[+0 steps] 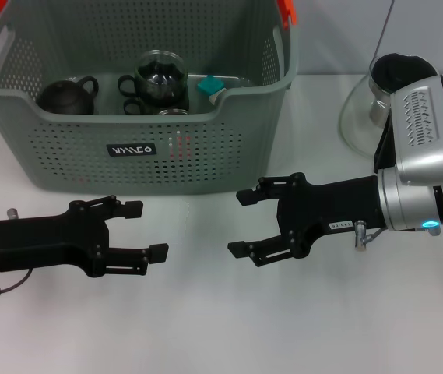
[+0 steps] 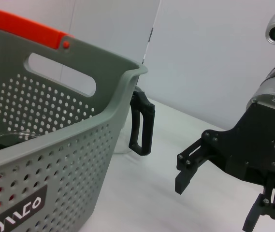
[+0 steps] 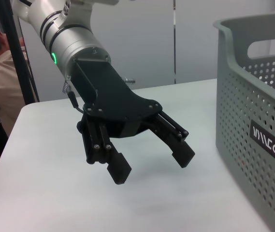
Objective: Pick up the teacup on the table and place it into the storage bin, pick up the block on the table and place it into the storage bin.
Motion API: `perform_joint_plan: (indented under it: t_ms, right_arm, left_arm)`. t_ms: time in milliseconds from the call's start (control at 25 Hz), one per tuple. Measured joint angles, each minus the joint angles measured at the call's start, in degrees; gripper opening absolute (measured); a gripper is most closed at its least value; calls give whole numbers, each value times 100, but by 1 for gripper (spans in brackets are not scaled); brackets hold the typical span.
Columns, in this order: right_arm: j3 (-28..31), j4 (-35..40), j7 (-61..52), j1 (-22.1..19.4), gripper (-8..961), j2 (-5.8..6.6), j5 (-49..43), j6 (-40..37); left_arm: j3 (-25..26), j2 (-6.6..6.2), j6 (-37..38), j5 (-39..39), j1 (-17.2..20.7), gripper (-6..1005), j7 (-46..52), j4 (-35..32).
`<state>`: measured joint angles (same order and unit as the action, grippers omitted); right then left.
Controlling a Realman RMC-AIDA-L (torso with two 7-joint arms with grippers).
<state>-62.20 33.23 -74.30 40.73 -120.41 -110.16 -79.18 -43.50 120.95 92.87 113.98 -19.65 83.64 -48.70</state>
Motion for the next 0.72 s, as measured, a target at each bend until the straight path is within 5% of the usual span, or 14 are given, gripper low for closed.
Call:
perform_joint_plan:
  t_ms: [720]
  right_arm:
    - [-11, -1, 0, 31, 883, 0, 7, 11]
  left_arm:
    - [-27, -1, -34, 19, -22, 956, -1, 72]
